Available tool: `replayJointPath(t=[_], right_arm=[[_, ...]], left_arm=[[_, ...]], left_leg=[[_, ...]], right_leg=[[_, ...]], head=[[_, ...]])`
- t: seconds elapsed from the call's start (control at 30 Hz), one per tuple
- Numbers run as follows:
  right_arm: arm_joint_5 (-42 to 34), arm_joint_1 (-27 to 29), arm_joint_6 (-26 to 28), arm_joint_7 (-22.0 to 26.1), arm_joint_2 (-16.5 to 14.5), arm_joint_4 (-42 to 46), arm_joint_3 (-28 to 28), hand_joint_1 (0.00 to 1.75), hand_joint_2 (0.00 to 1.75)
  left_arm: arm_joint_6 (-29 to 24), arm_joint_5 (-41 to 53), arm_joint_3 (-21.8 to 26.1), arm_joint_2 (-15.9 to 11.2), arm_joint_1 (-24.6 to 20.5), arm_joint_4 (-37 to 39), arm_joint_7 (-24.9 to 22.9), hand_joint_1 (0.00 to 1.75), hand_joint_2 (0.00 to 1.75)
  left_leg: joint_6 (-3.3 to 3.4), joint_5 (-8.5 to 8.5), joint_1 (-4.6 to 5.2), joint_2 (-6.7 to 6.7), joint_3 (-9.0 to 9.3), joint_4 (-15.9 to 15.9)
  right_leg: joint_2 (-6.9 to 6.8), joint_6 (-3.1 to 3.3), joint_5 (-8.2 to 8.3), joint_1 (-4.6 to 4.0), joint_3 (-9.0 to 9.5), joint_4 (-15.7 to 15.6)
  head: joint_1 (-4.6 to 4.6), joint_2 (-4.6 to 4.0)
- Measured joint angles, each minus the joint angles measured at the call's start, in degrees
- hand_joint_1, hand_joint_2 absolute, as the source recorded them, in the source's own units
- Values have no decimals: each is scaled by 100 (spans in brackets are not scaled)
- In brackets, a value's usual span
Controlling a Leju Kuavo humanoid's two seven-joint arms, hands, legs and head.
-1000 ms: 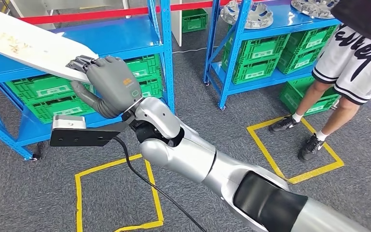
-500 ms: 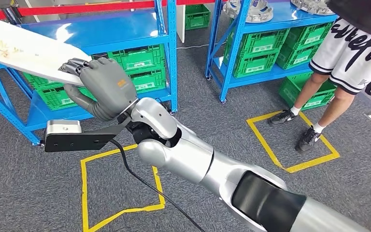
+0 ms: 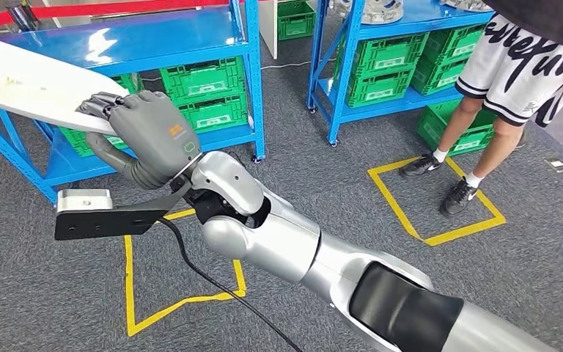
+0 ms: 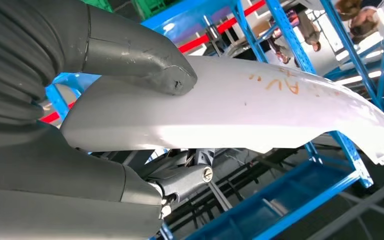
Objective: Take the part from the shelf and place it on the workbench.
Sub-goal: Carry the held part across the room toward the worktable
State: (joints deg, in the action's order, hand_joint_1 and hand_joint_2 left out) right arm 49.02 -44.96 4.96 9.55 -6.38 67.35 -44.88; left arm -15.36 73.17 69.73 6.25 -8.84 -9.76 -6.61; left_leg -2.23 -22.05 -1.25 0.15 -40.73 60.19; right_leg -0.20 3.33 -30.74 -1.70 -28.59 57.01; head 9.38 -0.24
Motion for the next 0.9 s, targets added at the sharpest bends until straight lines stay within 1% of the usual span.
replayJointPath(t=[0.03,0.1,0.13,0.17,0.2,0.23,0.27,0.3,0.33,0.37,0.4,0.43,0.47,0.5,0.53,0.57,0.6,0.63,0.67,0.7,0.73,0.77,0.8,0.83,0.87,0.9], right_arm=[[42,29,-53,-33,-25,29,-2,175,175],[152,89,-186,-99,-77,122,-10,175,175],[203,116,-253,-117,-96,167,-19,175,175],[239,132,-320,-127,-112,197,-31,175,175],[266,139,-380,-131,-126,216,-48,175,175],[284,142,-426,-129,-139,230,-63,175,175],[293,143,-456,-127,-153,244,-76,175,175],[299,143,-473,-125,-170,265,-86,175,175],[300,140,-485,-121,-185,289,-91,175,175],[300,138,-496,-116,-197,315,-96,175,175],[300,137,-510,-113,-207,339,-102,175,175],[301,135,-526,-115,-214,356,-110,175,175],[305,137,-544,-122,-222,368,-117,175,175],[309,139,-565,-135,-231,382,-124,175,175],[316,140,-584,-150,-238,394,-128,175,175],[322,142,-605,-164,-244,407,-131,175,175],[329,144,-629,-176,-248,419,-134,175,175],[340,147,-652,-189,-251,425,-137,175,175],[350,151,-672,-205,-254,427,-140,175,175],[362,155,-687,-224,-256,427,-142,175,175],[375,157,-696,-248,-257,427,-144,175,175],[390,157,-697,-273,-256,428,-144,175,175],[409,157,-688,-297,-245,429,-143,175,175],[430,161,-664,-312,-216,430,-137,175,175],[452,172,-625,-318,-165,431,-124,175,175],[470,193,-570,-311,-98,431,-104,175,175]], left_arm=[[1,-8,3,1,18,2,33,0,175],[2,-28,12,-6,50,1,131,0,175],[2,-45,22,-13,65,-1,182,0,175],[2,-71,33,-21,78,-2,225,0,175],[2,-98,43,-26,92,-3,262,0,175],[2,-119,52,-28,108,-4,296,0,175],[2,-136,57,-29,123,-5,320,0,175],[2,-143,64,-27,134,-7,336,0,175],[2,-151,72,-26,139,-11,347,0,175],[2,-158,80,-23,141,-15,351,0,175],[2,-165,86,-21,145,-17,355,0,175],[2,-170,92,-20,158,-20,354,0,175],[2,-173,101,-11,177,-19,350,0,175],[2,-176,114,-6,196,-19,345,0,175],[2,-181,127,-3,207,-20,340,0,175],[2,-185,139,0,209,-22,336,0,175],[2,-190,146,-5,205,-25,335,0,175],[2,-193,150,-7,201,-26,333,0,175],[2,-190,152,-7,201,-26,329,0,175],[2,-172,155,-7,203,-26,325,0,175],[2,-137,156,-6,203,-25,319,0,175],[2,-87,156,-5,198,-25,315,0,175],[2,-20,156,3,184,-23,313,0,175],[2,50,154,10,160,-24,307,0,175],[2,118,148,17,127,-25,294,0,175],[2,177,139,27,93,-26,269,0,175]], left_leg=[[-19,-216,11,-6,-56,163],[-46,-784,17,-15,-175,748],[-65,-951,18,-15,-221,1091],[-86,-948,15,-14,-239,1371],[-105,-819,10,-9,-203,1530],[-122,-629,4,11,-81,1508],[-135,-482,-3,68,139,1293],[-149,-480,2,173,444,921],[-127,-587,20,267,737,509],[-76,-729,38,335,944,183],[-14,-848,58,349,1043,-22],[69,-881,65,301,1042,-100],[131,-860,55,252,1012,-107],[177,-824,44,203,989,-111],[216,-780,30,160,967,-116],[241,-732,19,112,931,-117],[253,-684,15,55,881,-115],[254,-638,14,-9,822,-112],[249,-597,14,-76,769,-110],[239,-561,14,-143,725,-107],[227,-527,14,-213,691,-106],[213,-497,14,-279,667,-106],[195,-468,11,-343,645,-106],[168,-439,8,-406,625,-106],[135,-410,-2,-460,602,-109],[97,-382,-16,-511,581,-117]], right_leg=[[-2,16,88,21,-70,-37],[-14,46,228,36,-226,-53],[-33,45,295,35,-309,-48],[-68,41,356,36,-388,-38],[-108,31,413,39,-472,-20],[-155,16,464,43,-559,7],[-206,-3,503,47,-640,47],[-253,-24,528,41,-714,96],[-301,-47,542,29,-771,151],[-356,-71,553,14,-809,198],[-413,-94,565,3,-829,227],[-478,-117,578,2,-835,243],[-506,-149,569,10,-853,292],[-455,-189,498,26,-888,400],[-354,-232,354,47,-959,604],[-220,-276,141,74,-1070,918],[-106,-309,-97,98,-1194,1278],[-50,-328,-295,118,-1308,1622],[-29,-336,-408,131,-1367,1848],[-20,-331,-408,138,-1327,1874],[-1,-314,-306,140,-1172,1675],[56,-284,-140,139,-926,1291],[175,-243,-5,137,-663,842],[273,-210,100,127,-461,475],[338,-185,149,116,-344,243],[358,-171,153,98,-307,148]], head=[[-21,-1],[-60,-1],[-74,0],[-79,0],[-84,0],[-88,0],[-89,0],[-90,1],[-85,1],[-82,1],[-76,0],[-72,-1],[-74,-1],[-73,-1],[-73,-1],[-69,-1],[-66,-1],[-64,-1],[-63,-1],[-64,-1],[-64,-1],[-64,-1],[-67,0],[-70,0],[-70,0],[-68,0]])
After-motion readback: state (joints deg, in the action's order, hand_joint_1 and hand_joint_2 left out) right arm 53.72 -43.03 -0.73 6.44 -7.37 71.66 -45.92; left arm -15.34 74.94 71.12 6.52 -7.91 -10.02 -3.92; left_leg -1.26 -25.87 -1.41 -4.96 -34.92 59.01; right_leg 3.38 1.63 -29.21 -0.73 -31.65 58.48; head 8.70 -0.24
